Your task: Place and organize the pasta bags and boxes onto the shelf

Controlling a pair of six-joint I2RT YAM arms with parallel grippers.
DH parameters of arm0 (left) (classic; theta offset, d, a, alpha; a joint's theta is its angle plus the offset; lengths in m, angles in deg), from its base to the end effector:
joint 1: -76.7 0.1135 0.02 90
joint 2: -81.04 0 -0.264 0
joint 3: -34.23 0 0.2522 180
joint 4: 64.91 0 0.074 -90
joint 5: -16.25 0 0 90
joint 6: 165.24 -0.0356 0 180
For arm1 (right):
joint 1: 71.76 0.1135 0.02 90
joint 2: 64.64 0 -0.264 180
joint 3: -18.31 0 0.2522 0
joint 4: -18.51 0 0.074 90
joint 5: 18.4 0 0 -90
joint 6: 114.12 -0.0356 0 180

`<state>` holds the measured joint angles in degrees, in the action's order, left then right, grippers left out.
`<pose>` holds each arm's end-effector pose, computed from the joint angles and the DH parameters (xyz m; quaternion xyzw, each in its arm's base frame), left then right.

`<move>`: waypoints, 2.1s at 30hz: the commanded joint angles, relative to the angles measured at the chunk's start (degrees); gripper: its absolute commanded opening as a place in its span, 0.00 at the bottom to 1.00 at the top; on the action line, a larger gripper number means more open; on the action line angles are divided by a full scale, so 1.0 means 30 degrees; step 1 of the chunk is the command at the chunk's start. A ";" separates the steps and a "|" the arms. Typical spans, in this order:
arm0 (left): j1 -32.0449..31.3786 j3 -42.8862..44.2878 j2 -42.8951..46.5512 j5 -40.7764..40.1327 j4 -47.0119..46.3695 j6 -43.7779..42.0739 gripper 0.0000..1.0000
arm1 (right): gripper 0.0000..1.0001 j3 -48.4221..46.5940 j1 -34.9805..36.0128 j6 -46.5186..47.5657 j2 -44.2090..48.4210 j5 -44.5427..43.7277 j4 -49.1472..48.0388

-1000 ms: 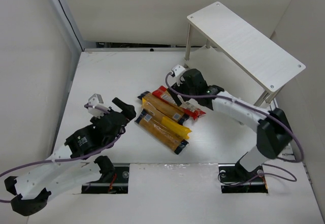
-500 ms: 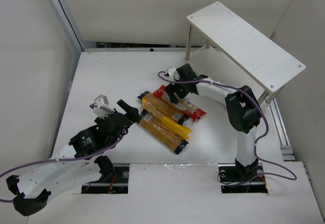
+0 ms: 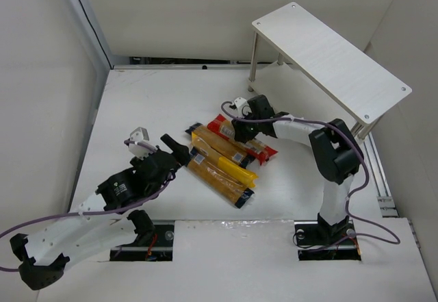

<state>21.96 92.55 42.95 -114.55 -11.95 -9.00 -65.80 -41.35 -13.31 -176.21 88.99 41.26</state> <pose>0.0962 -0.0958 0.3090 -0.2486 0.8018 -0.2402 0.4875 0.3482 0.2167 0.1597 -0.3753 0.8519 0.1973 0.3073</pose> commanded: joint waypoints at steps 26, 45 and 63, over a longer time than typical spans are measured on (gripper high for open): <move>-0.0034 -0.0643 -0.0926 -0.0142 -0.1668 -0.1159 1.00 | 0.00 -0.7075 -0.0643 -2.3633 0.2360 -2.9318 2.1514; 0.2190 0.1111 -0.5173 0.3987 -0.5569 -0.4794 1.00 | 1.00 -0.8397 -0.0417 -2.1856 -0.1834 -2.9878 2.3398; 0.2192 0.0649 0.0416 0.2439 0.0205 -0.0812 1.00 | 0.94 0.3908 0.5534 -0.3046 1.0383 -0.1148 -0.0479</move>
<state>28.34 94.96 40.37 -104.47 -14.38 -14.33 -55.28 -25.39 -31.19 -146.84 62.49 55.93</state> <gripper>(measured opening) 0.997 0.950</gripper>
